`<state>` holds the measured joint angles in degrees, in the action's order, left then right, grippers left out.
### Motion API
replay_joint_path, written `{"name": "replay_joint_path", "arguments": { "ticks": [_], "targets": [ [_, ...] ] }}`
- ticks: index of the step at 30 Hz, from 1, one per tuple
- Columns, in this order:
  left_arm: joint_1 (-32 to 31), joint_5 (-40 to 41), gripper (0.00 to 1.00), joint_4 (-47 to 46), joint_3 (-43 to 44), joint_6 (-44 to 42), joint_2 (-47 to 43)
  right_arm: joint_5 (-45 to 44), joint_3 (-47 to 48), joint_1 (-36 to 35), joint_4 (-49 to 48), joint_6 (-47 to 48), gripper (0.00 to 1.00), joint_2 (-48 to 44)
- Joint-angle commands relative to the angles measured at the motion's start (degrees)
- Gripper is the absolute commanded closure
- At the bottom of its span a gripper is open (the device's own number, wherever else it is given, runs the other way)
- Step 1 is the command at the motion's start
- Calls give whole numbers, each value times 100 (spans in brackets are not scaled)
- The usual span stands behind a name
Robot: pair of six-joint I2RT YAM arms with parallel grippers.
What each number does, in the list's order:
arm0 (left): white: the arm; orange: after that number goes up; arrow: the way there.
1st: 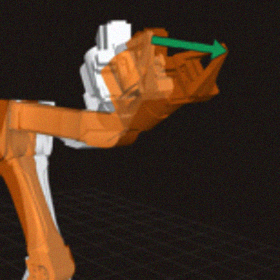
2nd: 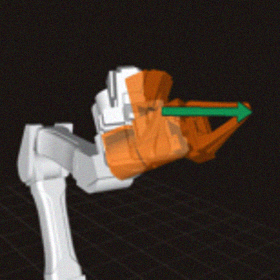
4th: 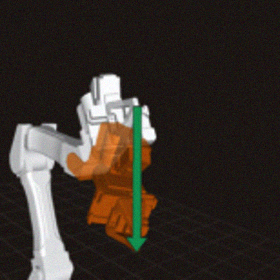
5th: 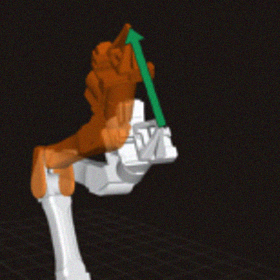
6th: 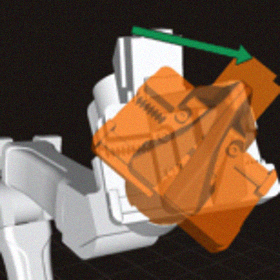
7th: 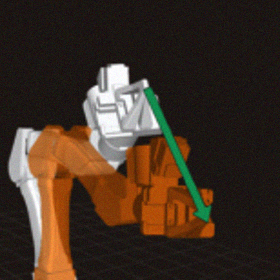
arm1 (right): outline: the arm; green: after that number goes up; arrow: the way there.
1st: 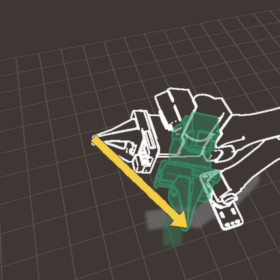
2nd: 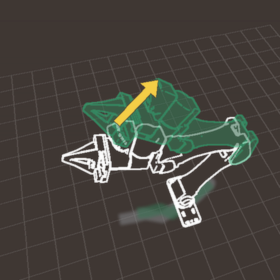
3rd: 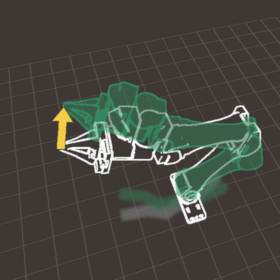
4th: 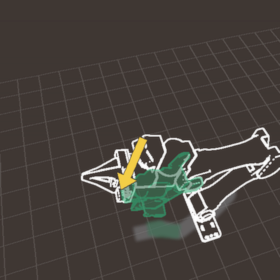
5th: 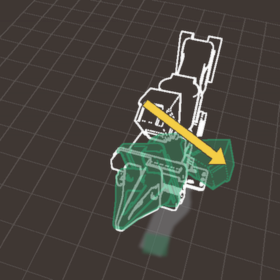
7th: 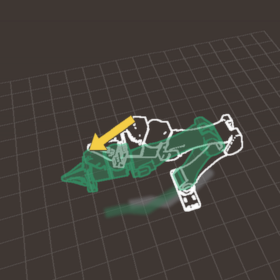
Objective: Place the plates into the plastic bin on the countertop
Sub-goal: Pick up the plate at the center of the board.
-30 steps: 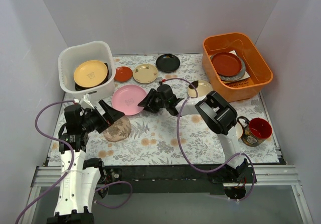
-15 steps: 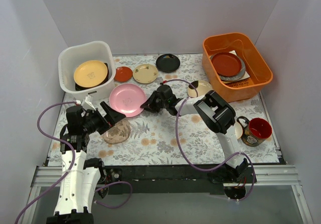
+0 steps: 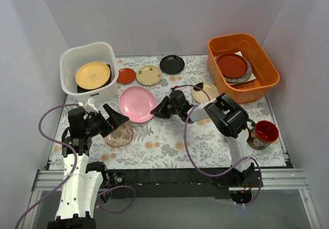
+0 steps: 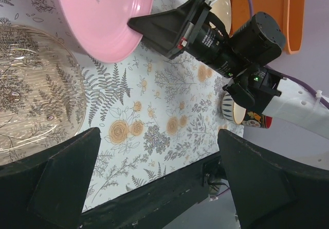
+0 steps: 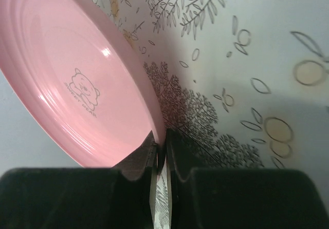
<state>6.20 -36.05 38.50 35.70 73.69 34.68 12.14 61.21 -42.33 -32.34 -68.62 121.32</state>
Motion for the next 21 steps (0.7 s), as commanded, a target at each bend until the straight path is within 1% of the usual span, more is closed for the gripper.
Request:
{"name": "replay_joint_path", "arguments": {
  "ticks": [1, 2, 6, 8, 12, 18, 21],
  "targets": [
    [-13, -16, 2, 17, -11, -74, -40, -63, -644, 189, 562, 419, 96, -213],
    [-13, 2, 2, 43, 24, -74, -40, -80, -706, 207, 510, 463, 97, -309],
    [-13, 107, 3, 105, 182, -65, -5, -54, -760, 251, 807, 885, 98, -897],
    [-13, 133, 7, 96, 209, -83, 13, -54, -803, 251, 1036, 1121, 99, -1127],
    [-22, 177, 9, 158, 288, -144, 179, -54, -935, 251, 1256, 1386, 99, -1855],
    [-13, 125, 10, -9, 394, -83, 346, 16, -1146, 251, 1423, 1509, 99, -2734],
    [-22, 99, 10, -141, 359, -39, 435, 227, -1137, 242, 1467, 1501, 99, -2981]
  ]
}}
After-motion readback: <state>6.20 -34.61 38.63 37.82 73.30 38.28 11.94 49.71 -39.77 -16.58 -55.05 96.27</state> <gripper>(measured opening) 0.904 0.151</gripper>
